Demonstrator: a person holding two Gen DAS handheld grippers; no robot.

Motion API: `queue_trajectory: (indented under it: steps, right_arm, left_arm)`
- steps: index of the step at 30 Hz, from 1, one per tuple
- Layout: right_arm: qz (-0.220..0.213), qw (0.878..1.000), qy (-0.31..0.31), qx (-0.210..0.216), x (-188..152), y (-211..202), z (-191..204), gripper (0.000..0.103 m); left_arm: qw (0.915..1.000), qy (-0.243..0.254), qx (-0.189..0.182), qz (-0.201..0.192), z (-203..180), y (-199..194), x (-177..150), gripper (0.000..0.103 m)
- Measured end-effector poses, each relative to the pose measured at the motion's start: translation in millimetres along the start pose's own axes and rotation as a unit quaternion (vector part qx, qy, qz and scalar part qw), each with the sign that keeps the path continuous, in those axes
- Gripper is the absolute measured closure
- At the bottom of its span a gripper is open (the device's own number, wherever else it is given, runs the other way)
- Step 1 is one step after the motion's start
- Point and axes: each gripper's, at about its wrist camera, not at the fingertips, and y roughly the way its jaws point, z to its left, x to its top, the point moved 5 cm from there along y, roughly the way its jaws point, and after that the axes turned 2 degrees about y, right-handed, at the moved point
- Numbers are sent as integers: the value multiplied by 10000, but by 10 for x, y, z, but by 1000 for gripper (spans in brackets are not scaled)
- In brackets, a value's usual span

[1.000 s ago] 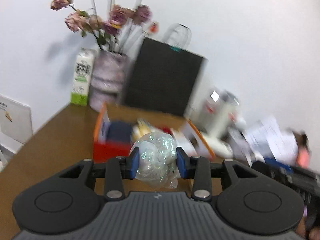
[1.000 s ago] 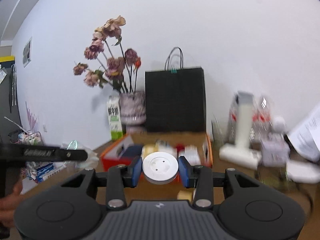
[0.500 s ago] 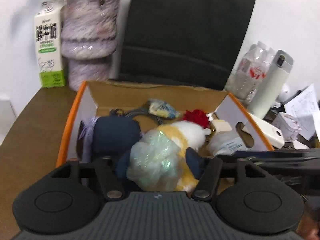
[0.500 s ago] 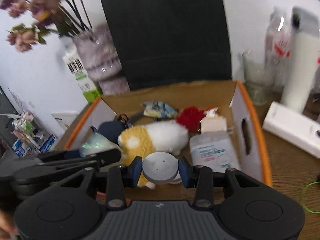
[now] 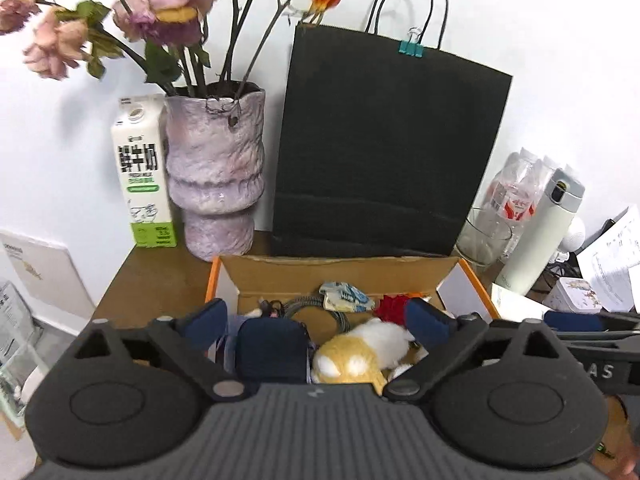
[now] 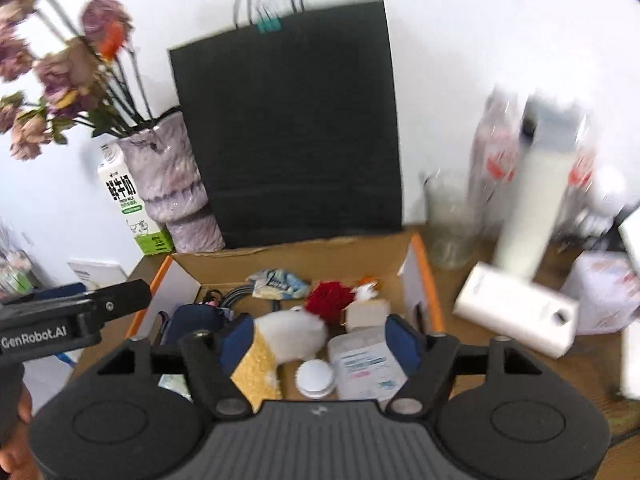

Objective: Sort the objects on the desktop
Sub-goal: 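Carry the plastic bag and white lid into the box and release them, then move both open tools back toward the yellow soap bar and small white lid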

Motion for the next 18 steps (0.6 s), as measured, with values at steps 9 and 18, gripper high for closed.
queue_trajectory:
  steps: [9, 18]
  right_arm:
    - [-675, 9939, -809, -319, -918, -665, 21, 20]
    - [-629, 9959, -625, -174, -2630, -1277, -229, 20]
  left_arm:
    - [9995, 106, 197, -227, -141, -684, -1169, 0]
    - [9967, 26, 283, -761, -210, -1556, -2695, 0]
